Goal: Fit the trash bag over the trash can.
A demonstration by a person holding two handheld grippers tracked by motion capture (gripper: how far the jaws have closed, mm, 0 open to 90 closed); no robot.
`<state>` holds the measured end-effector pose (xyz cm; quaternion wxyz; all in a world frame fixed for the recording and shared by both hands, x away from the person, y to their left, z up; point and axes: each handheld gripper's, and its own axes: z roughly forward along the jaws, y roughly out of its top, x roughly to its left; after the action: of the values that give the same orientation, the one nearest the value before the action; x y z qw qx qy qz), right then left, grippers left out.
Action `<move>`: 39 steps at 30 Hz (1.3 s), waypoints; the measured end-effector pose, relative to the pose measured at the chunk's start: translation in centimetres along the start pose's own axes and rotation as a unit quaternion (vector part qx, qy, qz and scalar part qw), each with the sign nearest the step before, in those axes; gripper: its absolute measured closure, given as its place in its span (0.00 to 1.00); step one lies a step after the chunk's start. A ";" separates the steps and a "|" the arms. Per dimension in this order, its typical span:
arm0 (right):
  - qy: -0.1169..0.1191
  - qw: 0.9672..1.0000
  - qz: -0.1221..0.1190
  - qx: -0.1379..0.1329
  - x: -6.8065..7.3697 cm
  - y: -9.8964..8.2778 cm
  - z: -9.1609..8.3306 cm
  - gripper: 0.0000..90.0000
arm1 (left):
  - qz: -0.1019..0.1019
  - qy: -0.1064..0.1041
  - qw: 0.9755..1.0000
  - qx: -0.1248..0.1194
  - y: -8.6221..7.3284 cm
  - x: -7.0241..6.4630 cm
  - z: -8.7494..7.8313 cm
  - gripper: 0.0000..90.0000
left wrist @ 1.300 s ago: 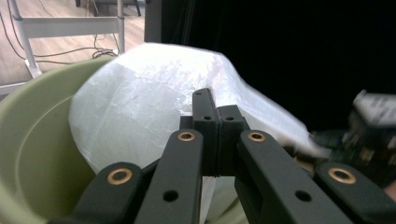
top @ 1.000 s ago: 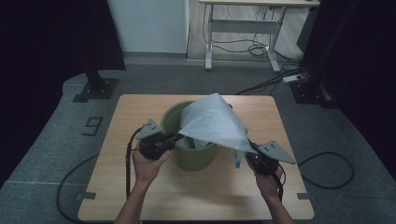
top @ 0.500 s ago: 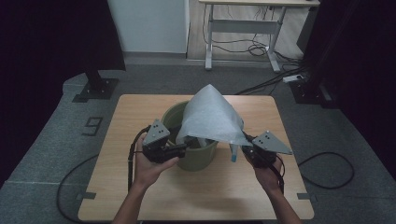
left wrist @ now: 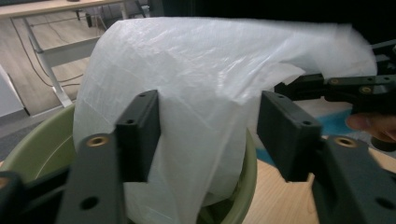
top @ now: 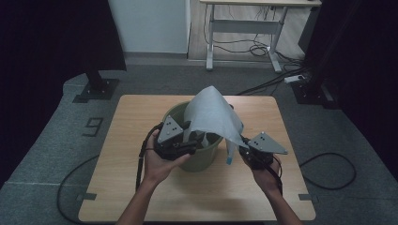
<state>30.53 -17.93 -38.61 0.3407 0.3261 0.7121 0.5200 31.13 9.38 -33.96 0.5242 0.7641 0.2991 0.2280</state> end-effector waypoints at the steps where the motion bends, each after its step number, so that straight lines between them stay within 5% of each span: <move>1: 0.001 1.000 0.000 -0.001 0.1 0.0 0.0 0.98 | -0.001 0.002 1.000 0.001 0.0 0.0 0.1 0.52; 10: 0.019 1.000 0.007 -0.013 0.6 0.2 -0.2 0.98 | -0.037 -0.013 0.999 -0.010 -1.1 1.7 -0.3 0.98; 17: 0.051 0.998 0.004 -0.022 1.2 -0.3 -0.5 0.91 | -0.068 -0.010 0.997 -0.035 -2.0 3.7 -1.7 0.99; 23: 0.084 0.996 -0.018 -0.020 2.4 -1.4 -1.1 0.62 | -0.106 -0.005 0.993 -0.049 -2.7 6.0 -3.0 0.99; 28: 0.094 0.995 -0.025 -0.024 2.8 -2.4 -2.1 0.50 | -0.131 0.012 0.990 -0.055 -3.2 7.5 -3.9 0.99; 34: 0.080 0.996 -0.009 -0.023 1.5 -3.8 -2.8 0.47 | -0.152 0.018 0.986 -0.060 -3.7 8.6 -4.7 0.99; 39: 0.034 0.999 0.018 -0.003 -0.7 -5.4 -2.0 0.46 | -0.159 0.033 0.985 -0.060 -4.1 9.6 -5.2 0.99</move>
<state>28.68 -20.91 -43.22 0.3075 0.3199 0.7161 0.5388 33.68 20.66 -35.62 0.5888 0.6660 0.4194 0.1842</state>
